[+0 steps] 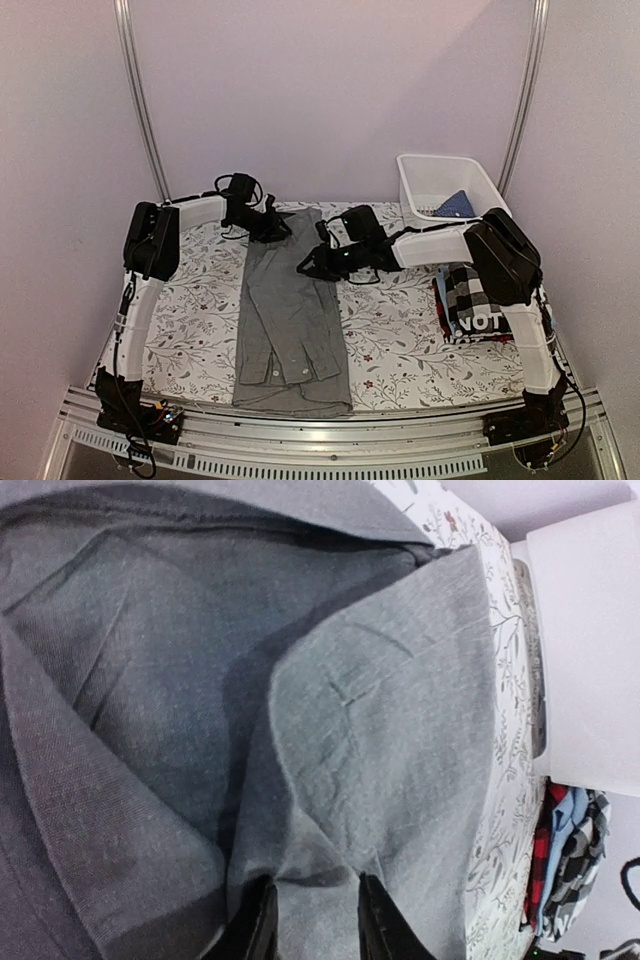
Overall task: Fold and stack the long sleeve shirts
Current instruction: Adjust the sleeve of the rectangle-folded shirt, then smooth out the rectangle-folded shirt at the center of the board.
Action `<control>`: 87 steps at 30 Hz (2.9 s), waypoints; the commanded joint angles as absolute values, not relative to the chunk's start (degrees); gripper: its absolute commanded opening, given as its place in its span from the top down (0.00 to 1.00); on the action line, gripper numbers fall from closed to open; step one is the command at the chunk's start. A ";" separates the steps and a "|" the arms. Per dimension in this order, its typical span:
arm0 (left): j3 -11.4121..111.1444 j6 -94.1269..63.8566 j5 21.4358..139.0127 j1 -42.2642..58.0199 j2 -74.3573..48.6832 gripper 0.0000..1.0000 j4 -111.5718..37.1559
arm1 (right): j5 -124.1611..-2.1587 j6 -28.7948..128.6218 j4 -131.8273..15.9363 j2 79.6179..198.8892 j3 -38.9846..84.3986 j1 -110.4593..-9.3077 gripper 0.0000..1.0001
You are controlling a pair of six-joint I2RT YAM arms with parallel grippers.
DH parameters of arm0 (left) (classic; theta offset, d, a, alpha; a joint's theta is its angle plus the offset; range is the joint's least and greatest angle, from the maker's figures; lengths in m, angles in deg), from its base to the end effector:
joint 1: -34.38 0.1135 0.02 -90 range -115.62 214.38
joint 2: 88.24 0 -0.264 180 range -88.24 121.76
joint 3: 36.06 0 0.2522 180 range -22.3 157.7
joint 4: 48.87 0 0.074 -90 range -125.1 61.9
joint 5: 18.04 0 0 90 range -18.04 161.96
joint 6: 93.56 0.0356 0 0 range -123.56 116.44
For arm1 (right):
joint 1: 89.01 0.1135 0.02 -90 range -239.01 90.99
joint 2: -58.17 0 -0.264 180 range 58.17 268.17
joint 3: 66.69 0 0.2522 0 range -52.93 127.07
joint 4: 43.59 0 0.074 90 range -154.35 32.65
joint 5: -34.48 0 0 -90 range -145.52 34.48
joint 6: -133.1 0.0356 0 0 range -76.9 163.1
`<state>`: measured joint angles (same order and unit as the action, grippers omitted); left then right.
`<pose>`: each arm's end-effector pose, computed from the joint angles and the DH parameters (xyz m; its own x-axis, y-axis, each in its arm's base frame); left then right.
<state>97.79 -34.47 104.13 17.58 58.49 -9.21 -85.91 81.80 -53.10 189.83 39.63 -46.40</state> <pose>0.5210 -0.1771 0.1194 -0.9369 -0.1713 -0.3047 0.0855 0.7328 -0.6750 0.3627 0.3581 0.1430 -0.8844 -0.0807 -0.4597 -0.4313 0.5180 0.7387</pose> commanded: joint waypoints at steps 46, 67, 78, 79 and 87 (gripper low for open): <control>58.96 -37.49 94.90 20.51 38.85 0.76 -12.73 | -72.99 99.46 -50.85 219.02 79.97 -55.61 0.87; 45.15 -38.78 95.09 18.47 28.30 0.76 -16.43 | -76.95 77.27 -62.66 193.95 64.16 -48.76 0.71; 41.33 -38.99 92.95 17.90 17.18 0.75 -14.66 | -79.35 70.95 -67.81 186.82 50.12 -37.97 0.71; 42.86 -38.72 92.55 17.86 16.68 0.74 -14.10 | -79.75 70.80 -67.89 186.13 48.76 -36.93 0.72; 58.30 -35.51 92.62 18.67 26.36 0.75 -12.06 | -80.28 72.27 -67.00 186.01 44.42 -32.41 0.74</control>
<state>51.78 -37.73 93.26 18.30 20.62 -13.19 -79.55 72.16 -67.81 189.70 44.89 -32.74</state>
